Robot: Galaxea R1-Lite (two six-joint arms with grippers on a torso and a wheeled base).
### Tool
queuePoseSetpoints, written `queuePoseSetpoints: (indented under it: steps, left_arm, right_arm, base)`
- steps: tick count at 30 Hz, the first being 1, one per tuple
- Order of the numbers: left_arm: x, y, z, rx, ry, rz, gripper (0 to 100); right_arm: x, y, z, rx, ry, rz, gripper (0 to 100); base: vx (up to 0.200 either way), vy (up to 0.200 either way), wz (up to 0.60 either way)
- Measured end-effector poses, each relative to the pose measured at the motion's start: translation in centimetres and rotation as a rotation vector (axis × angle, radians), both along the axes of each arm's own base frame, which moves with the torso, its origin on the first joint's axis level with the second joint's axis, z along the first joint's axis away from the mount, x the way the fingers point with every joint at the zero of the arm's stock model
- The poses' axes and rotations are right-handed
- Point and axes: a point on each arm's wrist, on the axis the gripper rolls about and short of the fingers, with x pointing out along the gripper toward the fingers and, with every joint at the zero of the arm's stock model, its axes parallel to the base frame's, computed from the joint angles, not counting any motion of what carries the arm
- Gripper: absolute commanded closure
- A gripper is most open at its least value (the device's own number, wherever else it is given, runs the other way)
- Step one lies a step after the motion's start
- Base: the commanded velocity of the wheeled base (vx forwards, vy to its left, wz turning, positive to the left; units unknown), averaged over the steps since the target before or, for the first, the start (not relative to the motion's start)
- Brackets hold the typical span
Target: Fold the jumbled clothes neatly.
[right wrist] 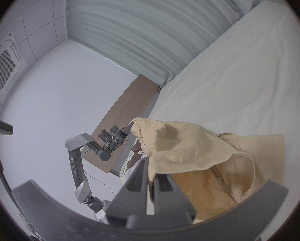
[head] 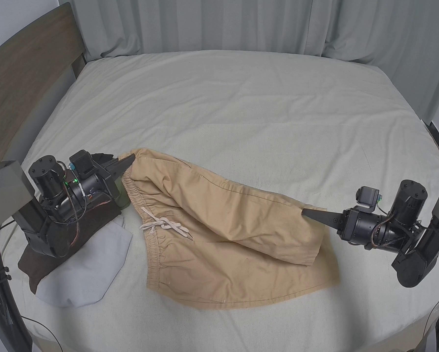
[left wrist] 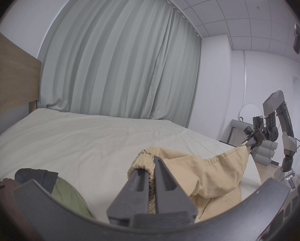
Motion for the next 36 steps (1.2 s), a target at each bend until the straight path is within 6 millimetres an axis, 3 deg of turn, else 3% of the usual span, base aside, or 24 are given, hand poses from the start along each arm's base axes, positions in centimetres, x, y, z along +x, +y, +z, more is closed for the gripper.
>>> queuePoseSetpoints:
  steps: [36]
  left_arm:
    - [0.0,0.3,0.9,0.004,-0.034,0.008,100]
  right_arm:
    - [0.7,-1.0,1.9,0.014,-0.089,-0.083,100]
  base:
    - [0.0,0.0,0.0]
